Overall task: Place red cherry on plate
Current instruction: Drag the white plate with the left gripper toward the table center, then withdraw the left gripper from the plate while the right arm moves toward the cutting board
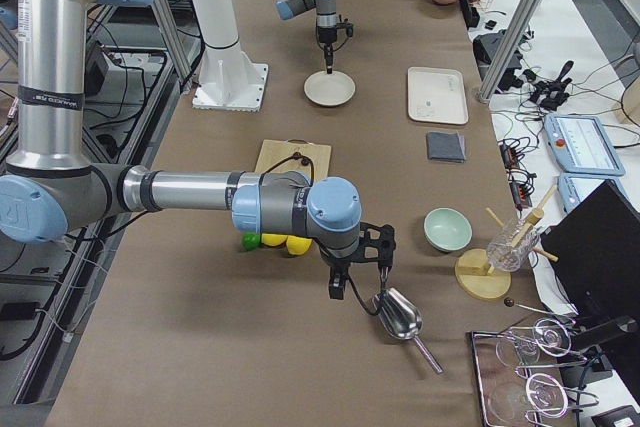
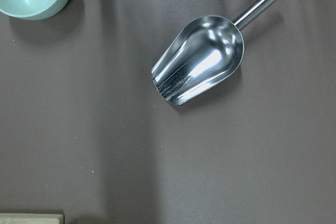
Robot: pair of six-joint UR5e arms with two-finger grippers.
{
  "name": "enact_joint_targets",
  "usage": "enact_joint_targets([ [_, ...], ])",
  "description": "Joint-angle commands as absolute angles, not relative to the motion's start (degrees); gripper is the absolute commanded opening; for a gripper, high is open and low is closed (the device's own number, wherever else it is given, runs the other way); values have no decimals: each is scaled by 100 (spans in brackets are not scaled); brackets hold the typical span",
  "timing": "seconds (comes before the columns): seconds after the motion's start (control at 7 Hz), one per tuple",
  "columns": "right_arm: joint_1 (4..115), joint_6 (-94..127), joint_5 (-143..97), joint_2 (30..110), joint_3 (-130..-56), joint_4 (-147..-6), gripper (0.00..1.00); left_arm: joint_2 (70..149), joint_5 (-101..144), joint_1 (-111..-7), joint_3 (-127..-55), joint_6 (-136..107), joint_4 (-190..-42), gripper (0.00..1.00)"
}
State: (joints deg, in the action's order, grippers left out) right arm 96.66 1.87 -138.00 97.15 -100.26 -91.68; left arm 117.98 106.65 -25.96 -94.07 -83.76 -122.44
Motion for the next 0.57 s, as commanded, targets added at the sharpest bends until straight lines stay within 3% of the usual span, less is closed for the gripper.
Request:
enact_joint_targets([
  [0.0,9659,202,-13834,9712,-10212,-9167,100,11786,10731,-3082,-9431,-8158,-12243,98],
  [0.43,9135,1364,-14019,9703,-10842,-9132,100,11594,11064,-4154,-9527,-6908,-12234,98],
])
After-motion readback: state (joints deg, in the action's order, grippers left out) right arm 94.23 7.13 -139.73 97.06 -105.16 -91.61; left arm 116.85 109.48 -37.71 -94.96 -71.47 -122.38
